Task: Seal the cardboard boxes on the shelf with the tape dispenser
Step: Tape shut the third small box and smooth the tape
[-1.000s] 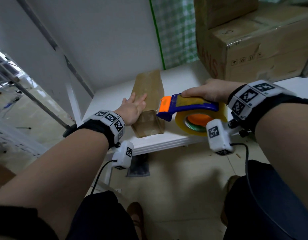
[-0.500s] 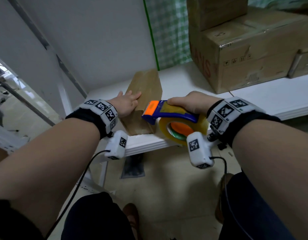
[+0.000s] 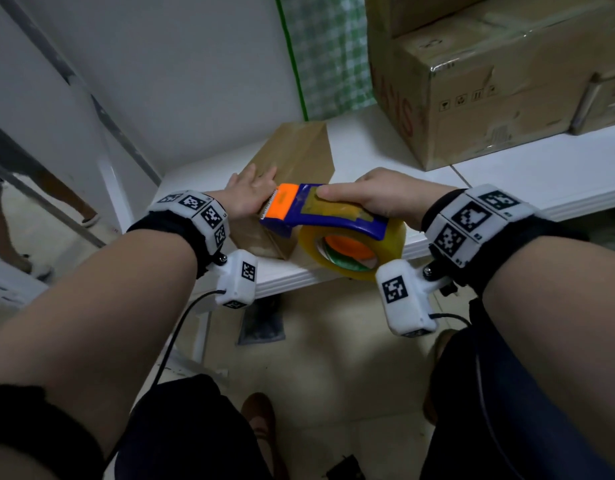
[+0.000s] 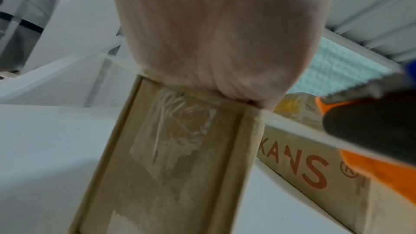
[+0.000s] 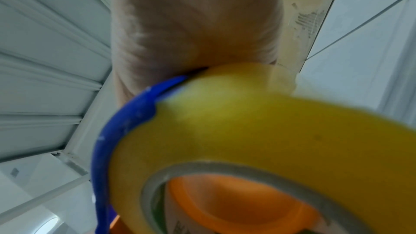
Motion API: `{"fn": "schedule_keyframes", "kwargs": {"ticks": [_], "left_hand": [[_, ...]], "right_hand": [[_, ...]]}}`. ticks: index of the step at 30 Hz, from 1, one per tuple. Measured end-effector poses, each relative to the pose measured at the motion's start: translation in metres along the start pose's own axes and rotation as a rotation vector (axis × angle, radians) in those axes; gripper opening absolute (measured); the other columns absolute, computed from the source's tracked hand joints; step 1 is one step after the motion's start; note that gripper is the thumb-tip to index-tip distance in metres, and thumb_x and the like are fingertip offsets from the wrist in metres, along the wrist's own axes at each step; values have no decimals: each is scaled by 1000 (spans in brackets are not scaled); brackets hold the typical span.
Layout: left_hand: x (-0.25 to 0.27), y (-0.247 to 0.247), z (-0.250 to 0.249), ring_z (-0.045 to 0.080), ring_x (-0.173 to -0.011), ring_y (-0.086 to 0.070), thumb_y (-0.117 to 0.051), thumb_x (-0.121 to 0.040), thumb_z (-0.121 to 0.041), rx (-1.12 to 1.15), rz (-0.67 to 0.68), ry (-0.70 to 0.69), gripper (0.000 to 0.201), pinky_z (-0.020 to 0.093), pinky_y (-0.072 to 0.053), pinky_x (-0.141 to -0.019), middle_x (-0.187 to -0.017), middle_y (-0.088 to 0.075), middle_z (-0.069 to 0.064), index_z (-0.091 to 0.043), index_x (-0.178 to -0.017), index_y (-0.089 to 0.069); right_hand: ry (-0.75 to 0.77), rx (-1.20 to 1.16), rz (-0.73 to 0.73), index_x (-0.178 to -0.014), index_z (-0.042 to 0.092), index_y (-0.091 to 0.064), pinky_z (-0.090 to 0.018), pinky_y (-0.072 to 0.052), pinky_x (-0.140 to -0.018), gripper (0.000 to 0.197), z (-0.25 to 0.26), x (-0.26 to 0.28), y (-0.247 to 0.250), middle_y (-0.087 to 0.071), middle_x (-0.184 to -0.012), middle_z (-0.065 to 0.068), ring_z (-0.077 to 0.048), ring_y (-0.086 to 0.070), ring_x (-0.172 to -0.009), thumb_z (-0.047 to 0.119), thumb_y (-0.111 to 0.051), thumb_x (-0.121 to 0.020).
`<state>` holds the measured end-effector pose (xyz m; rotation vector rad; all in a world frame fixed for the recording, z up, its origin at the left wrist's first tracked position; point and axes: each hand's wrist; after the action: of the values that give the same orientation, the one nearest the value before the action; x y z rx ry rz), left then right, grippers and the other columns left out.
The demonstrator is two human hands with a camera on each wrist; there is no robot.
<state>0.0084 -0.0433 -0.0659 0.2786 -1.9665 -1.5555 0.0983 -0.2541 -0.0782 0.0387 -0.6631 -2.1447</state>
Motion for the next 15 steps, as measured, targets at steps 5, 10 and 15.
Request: {"fn": "schedule_keyframes", "kwargs": {"ticks": [5, 10, 15], "left_hand": [[0, 0, -2, 28, -145, 14, -8, -102, -41, -74, -9, -27, 52, 34, 8, -115, -157, 11, 18, -26, -151, 3], [3, 1, 0, 32, -144, 13, -11, -100, -50, -33, 14, 20, 53, 41, 5, -117, -158, 13, 8, -36, -149, 2], [8, 3, -5, 31, -144, 13, -12, -100, -48, -36, 15, 17, 53, 38, 6, -115, -158, 13, 8, -34, -150, 2]], "right_hand": [[-10, -4, 13, -77, 13, -68, -30, -48, -71, 49, -2, 8, 5, -68, -76, -5, -19, -62, -70, 62, -63, -76], [-38, 6, 27, -80, 13, -70, -32, -50, -72, 52, -7, 13, 10, -71, -77, -6, -20, -64, -70, 64, -63, -74], [-60, 15, 31, -76, 15, -70, -32, -51, -72, 51, -12, 15, 12, -72, -71, -4, -20, -66, -68, 65, -64, -71]]}}
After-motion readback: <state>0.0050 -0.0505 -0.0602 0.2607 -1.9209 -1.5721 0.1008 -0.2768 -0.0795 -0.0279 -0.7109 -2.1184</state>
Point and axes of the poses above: each hand's wrist, its own x-axis away from the middle knuckle, its own y-axis out of the back of the hand, z = x × y
